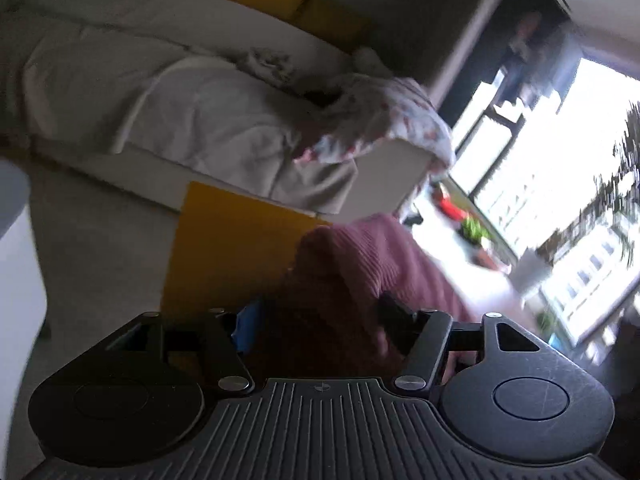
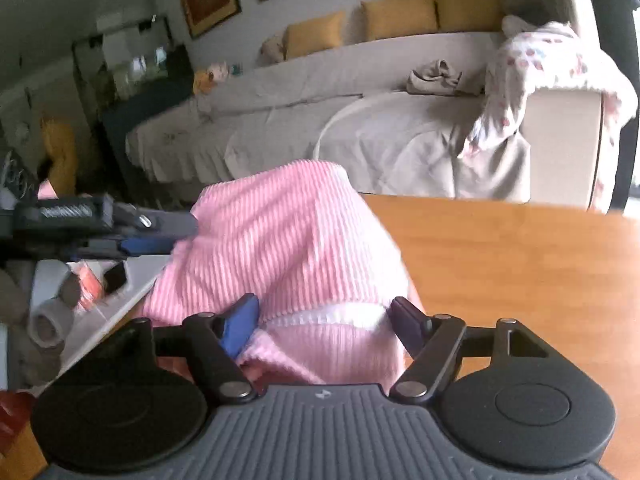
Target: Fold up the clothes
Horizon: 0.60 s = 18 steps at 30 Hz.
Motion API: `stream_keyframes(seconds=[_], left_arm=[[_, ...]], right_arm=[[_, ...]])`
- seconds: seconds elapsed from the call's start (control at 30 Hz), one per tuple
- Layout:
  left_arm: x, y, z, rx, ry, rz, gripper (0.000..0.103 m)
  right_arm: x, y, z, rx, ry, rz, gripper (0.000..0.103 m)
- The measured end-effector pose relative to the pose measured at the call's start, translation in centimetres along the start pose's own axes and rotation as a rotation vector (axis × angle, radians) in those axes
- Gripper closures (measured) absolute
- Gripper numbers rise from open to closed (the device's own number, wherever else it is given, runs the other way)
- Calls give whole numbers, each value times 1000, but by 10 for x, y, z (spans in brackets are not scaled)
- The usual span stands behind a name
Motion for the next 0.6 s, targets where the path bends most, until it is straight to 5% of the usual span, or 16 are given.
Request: stream_keyframes(seconds=[0.1,0.23,0.33,0.47,0.6], left_arm=[[-8,-13,-13,-10,9,-34,29],[-12,-27,-33,-11,24,-55,51],[-6,-18,-44,-22,17,1,56],[4,-12,-48,-21,13,23,55],[10,-11,-47,6,13,28,52]], right_arm=[[2,4,2,1,-18,-17,30],[-14,-3,11,62,-53,29,30],[-34,-19,35,98,-132,19,30],[-18,-14,80,-45,-171,8,30],[38,10,105,-187,-71,22,30]])
Point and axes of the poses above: each gripper's, at about its wrist camera, not at the fingertips, and x roughly the way its jaws point, y to its left, z to its top, the point moved 2 cm from there along x, roughly the way its jaws point, and after that the axes turned 8 degrees about -y, right-handed, at the moved point
